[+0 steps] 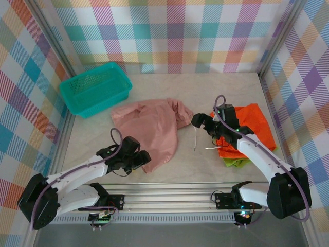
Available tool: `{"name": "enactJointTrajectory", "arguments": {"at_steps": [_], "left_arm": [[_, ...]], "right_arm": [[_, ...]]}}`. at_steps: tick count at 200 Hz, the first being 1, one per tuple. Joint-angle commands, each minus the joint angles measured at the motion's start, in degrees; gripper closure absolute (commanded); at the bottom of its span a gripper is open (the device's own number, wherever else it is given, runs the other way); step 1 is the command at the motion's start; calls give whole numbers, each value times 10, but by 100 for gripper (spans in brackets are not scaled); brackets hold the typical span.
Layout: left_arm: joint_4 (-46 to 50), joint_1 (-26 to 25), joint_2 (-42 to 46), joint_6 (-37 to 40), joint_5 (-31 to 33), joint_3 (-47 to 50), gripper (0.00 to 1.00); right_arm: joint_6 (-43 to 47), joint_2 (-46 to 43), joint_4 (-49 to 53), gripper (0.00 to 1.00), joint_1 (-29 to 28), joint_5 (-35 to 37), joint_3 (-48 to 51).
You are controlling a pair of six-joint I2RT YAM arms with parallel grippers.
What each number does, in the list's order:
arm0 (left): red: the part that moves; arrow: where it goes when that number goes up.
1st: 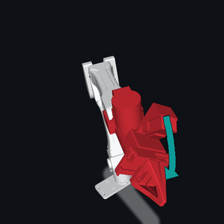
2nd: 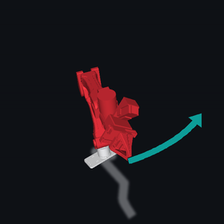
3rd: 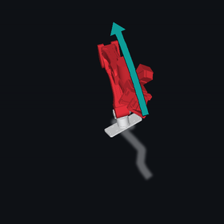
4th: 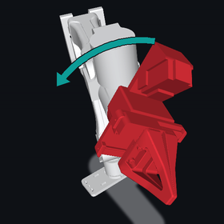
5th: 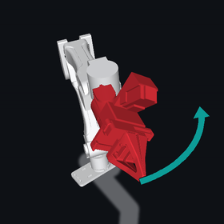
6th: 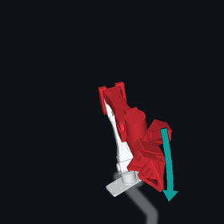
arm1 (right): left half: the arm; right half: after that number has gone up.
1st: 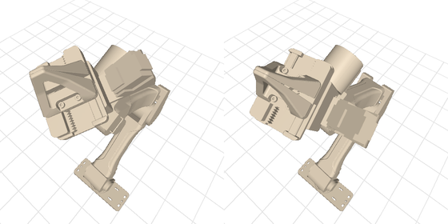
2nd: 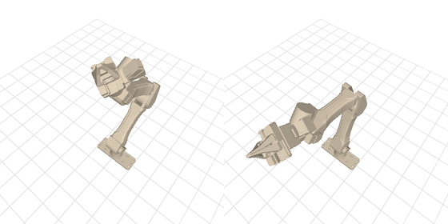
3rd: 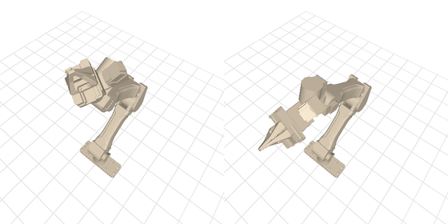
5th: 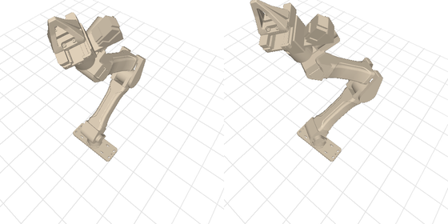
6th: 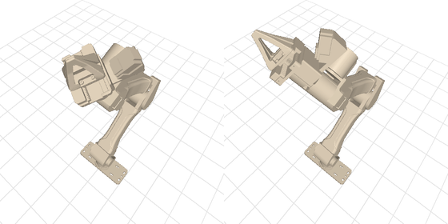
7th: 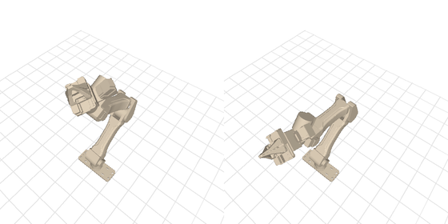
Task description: Fold and stack the shorts
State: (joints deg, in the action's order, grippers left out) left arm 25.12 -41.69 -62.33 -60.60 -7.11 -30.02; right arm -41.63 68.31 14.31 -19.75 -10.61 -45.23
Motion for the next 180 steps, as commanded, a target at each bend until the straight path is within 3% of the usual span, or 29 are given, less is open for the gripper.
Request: {"name": "enactJointTrajectory", "arguments": {"at_steps": [1, 62, 96, 161, 180], "left_arm": [[-66, -11, -24, -60, -41, -3, 28], [-5, -15, -72, -79, -54, -28, 38], [-24, -21, -89, -97, -69, -19, 45], [-30, -22, -122, -83, -54, -47, 76], [-35, -22, -126, -73, -46, -57, 96]], "right_arm": [[-9, -17, -11, 0, -3, 9, 6], [-1, -37, 4, 0, -2, 25, 21], [-1, -40, 3, 1, -3, 27, 29], [0, -36, 0, 1, -3, 23, 33], [-3, -33, 1, 0, -3, 22, 33]]}}
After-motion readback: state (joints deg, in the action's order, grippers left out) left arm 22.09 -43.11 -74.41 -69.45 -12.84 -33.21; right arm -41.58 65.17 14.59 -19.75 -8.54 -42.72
